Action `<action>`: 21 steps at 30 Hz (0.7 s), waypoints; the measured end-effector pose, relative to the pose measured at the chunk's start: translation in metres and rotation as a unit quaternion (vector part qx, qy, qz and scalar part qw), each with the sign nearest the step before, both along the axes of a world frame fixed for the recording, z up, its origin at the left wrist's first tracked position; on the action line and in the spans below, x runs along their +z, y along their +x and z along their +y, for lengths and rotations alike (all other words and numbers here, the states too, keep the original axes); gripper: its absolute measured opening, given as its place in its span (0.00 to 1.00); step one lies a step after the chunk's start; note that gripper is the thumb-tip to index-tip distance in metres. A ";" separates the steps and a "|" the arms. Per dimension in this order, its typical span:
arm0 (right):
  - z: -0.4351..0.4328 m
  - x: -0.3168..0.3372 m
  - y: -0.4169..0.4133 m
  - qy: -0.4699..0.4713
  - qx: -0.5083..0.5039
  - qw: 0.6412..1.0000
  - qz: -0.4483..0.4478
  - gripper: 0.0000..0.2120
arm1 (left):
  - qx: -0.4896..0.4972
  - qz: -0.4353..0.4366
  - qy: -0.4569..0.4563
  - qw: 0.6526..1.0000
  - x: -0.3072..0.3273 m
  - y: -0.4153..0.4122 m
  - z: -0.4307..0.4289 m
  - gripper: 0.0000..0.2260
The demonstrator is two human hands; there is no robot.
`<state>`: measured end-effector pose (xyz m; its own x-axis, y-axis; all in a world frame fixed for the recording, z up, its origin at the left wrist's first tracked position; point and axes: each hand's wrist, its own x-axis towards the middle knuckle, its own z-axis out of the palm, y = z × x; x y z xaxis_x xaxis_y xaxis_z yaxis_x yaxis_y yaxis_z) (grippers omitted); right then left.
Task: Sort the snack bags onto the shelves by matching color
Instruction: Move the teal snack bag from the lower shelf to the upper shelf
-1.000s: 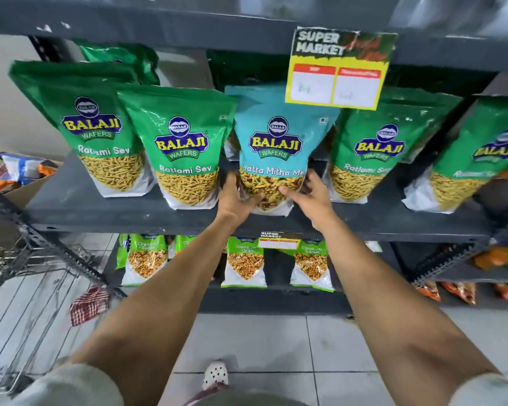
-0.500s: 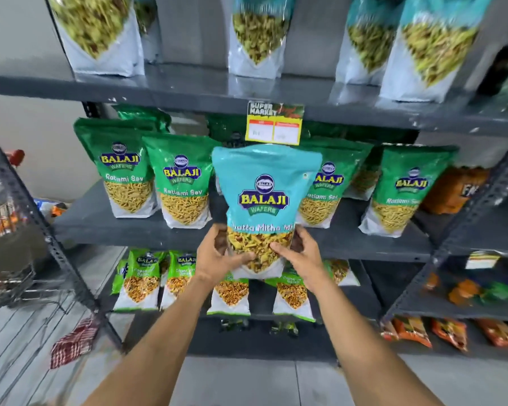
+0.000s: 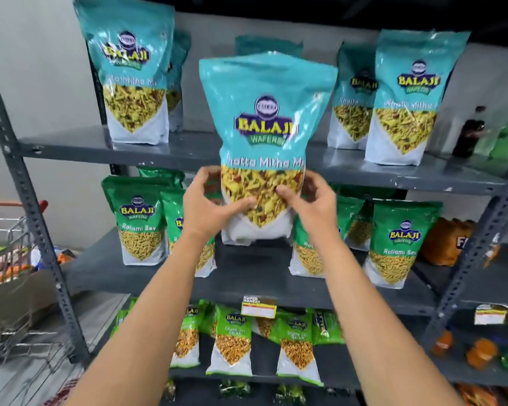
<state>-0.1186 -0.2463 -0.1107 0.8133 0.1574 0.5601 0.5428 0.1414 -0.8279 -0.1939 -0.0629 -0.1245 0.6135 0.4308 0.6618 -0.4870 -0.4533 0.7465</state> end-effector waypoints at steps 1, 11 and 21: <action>0.005 0.019 0.009 0.006 -0.006 1.000 -0.010 0.18 | 0.003 -0.017 0.008 1.000 0.018 0.009 0.003 0.32; 0.053 0.117 0.130 0.018 -0.053 0.997 -0.044 0.16 | 0.023 0.000 0.035 0.999 0.131 0.136 0.050 0.30; 0.071 0.098 0.201 -0.018 -0.053 0.998 -0.010 0.19 | -0.039 0.064 -0.008 0.997 0.111 0.220 0.075 0.28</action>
